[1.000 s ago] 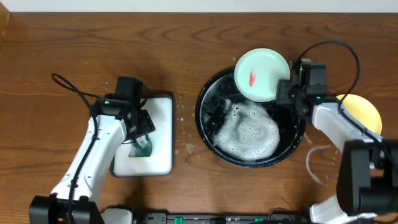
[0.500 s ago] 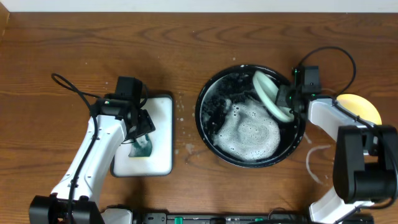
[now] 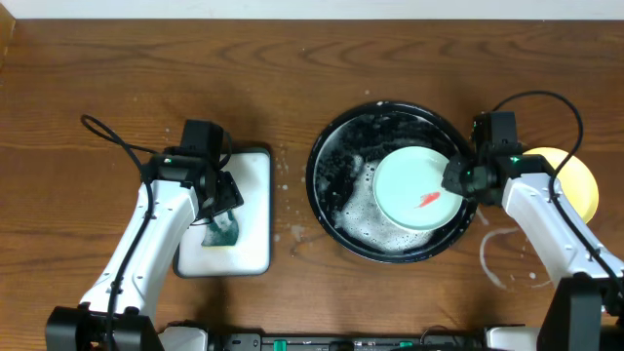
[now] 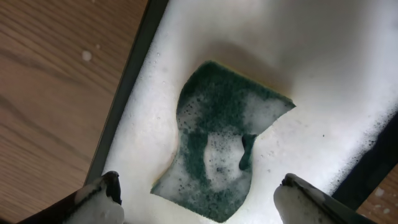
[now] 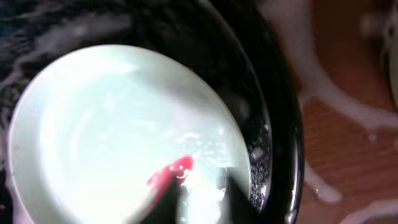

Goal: Clean dirty plates on tray and stack at the side
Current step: 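Grasp the pale green plate and drag it to the tray center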

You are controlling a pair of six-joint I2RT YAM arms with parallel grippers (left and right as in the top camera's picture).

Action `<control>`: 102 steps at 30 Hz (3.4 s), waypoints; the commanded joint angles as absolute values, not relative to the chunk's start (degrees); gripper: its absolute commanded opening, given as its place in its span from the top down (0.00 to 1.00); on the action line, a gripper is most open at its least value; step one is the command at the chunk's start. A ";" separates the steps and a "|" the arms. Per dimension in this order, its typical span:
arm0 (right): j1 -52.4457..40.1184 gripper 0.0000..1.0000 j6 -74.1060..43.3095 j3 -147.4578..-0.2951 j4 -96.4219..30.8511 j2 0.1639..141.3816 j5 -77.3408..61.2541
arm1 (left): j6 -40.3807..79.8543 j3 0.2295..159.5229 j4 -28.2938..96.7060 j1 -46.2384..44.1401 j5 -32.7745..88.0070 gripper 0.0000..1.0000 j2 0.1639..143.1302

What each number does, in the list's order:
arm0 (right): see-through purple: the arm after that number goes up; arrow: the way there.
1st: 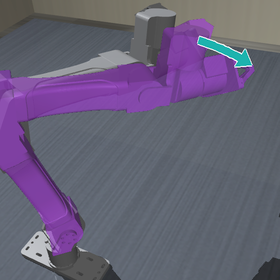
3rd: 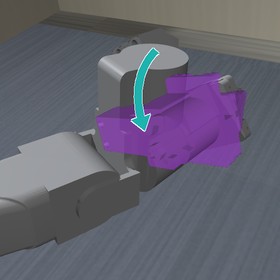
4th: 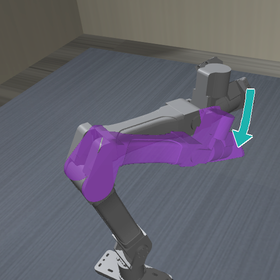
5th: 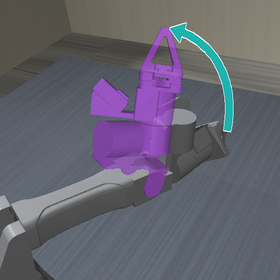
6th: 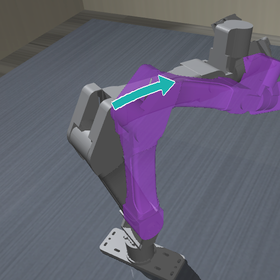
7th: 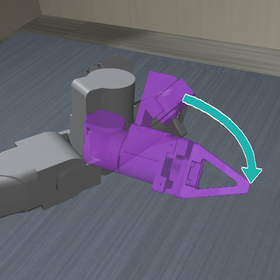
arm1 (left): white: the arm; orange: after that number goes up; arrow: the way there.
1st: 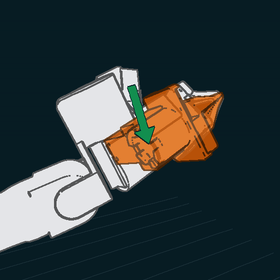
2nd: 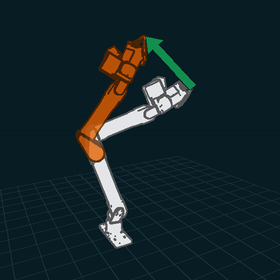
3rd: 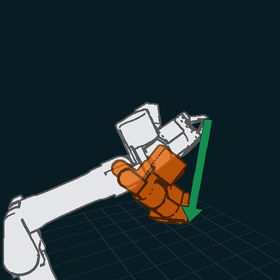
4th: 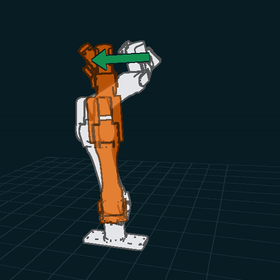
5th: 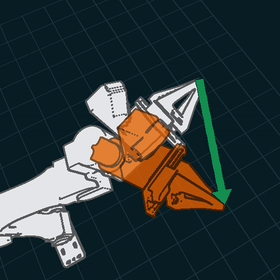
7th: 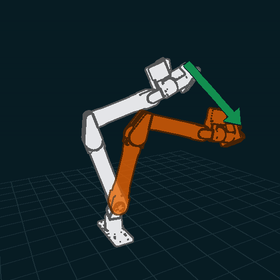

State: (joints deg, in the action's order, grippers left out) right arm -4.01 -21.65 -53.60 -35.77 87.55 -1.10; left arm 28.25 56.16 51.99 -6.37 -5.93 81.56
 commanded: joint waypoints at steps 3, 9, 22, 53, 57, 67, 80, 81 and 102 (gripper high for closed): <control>-4.56 0.50 4.10 -53.45 -28.53 88.12 -4.14 | 27.88 55.99 51.96 -6.07 -6.04 0.17 81.45; -4.78 0.54 6.72 -53.45 -20.78 90.43 -25.98 | 27.88 55.99 51.94 -6.07 -6.07 0.17 81.45; -22.76 0.51 -0.89 -53.45 -33.36 92.25 -11.35 | 27.88 55.99 51.96 -6.07 -6.07 0.17 81.45; -30.06 0.99 -50.35 -54.78 -13.47 98.67 -12.34 | 27.88 55.99 51.94 -6.07 -6.04 0.17 81.45; -28.64 0.56 -45.47 -54.78 -12.80 98.67 -10.35 | 27.88 55.99 51.96 -6.07 -6.07 0.17 81.45; -16.49 0.70 -8.36 -54.81 -12.43 96.20 -12.58 | 27.88 55.99 51.96 -6.07 -6.04 0.17 81.45; -13.74 0.64 23.77 -54.65 -12.29 99.57 -9.82 | 27.88 55.99 51.96 -6.07 -6.07 0.17 81.45; -13.74 0.64 24.43 -54.65 -12.14 100.18 -9.15 | 27.88 55.99 51.96 -6.07 -6.07 0.17 81.45; -12.43 0.99 -5.87 -54.68 -20.14 105.54 -1.54 | 27.88 55.99 51.96 -6.07 -6.04 0.17 81.45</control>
State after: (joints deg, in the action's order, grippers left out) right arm -13.32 4.89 -56.03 -16.23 104.16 -6.79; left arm 28.25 56.16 51.99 -6.37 -5.96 81.56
